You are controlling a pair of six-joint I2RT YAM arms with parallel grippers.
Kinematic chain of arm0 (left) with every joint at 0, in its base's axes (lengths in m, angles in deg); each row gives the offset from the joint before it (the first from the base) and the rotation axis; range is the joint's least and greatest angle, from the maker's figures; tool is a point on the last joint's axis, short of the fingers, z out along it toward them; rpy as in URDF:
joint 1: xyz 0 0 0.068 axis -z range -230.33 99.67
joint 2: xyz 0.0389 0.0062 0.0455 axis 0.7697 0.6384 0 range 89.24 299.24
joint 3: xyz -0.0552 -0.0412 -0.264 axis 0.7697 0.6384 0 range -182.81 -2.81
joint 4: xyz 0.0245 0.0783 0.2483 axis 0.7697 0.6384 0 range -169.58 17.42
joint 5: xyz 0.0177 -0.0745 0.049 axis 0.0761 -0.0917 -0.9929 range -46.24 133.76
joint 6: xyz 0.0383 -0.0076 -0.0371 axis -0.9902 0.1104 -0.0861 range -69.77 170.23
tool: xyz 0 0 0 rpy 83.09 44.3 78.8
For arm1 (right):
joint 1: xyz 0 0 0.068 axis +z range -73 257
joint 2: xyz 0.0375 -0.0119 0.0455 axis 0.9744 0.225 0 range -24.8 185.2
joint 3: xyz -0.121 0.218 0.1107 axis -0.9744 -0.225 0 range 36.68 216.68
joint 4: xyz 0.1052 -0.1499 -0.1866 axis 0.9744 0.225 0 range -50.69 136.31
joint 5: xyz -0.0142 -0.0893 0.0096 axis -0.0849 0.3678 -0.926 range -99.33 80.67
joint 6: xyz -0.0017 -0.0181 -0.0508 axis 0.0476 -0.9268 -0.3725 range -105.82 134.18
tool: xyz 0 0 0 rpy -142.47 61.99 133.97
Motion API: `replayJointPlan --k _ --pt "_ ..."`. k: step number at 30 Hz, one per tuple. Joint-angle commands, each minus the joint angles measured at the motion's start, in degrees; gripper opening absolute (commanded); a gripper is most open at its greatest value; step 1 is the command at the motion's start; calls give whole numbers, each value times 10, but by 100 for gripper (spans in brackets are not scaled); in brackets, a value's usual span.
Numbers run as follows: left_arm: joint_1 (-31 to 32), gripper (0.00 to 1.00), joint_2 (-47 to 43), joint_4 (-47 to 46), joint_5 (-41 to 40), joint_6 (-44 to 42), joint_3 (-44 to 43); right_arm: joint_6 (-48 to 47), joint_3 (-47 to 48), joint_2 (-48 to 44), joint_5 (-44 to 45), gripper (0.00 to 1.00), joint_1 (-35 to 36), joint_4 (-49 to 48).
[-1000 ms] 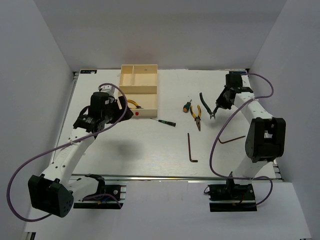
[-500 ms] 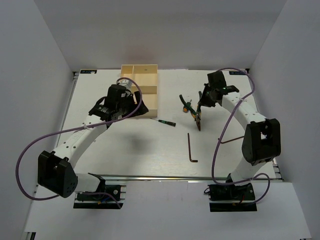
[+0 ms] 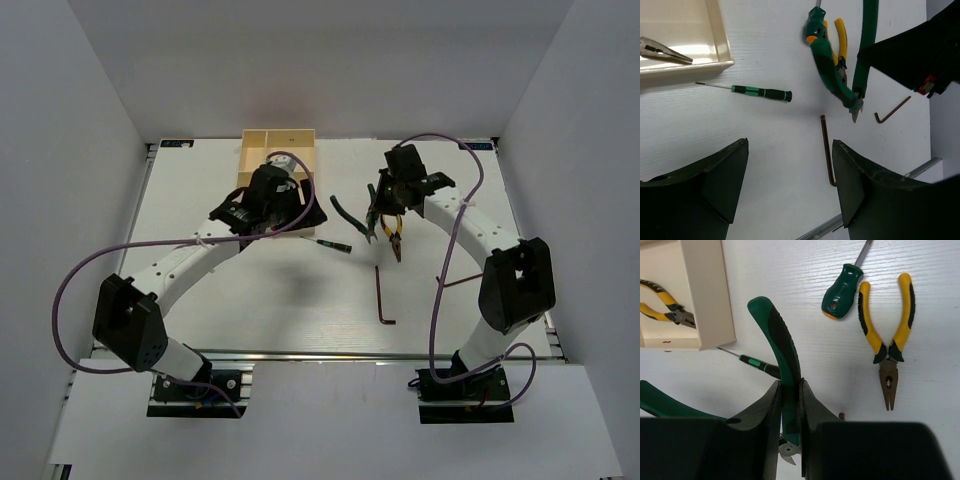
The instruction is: Sort the tools into containers
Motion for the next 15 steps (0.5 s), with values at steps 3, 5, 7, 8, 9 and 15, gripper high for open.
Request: replayJointPlan --k 3,5,7,8,9,15 --pt "25 77 31 -10 -29 18 -51 13 20 -31 4 0 22 -30" --pt "37 77 41 -20 -52 24 -53 14 16 -37 5 0 26 -30" --pt "37 77 52 -25 -54 31 -59 15 13 -40 5 0 32 -30" --pt "44 77 58 -23 -58 31 -64 15 12 -42 4 0 33 -30" --pt "49 77 64 -22 -62 32 -72 15 11 -46 5 0 34 -31" --pt "59 77 95 -26 -83 49 -82 11 2 -62 2 0 48 -37"
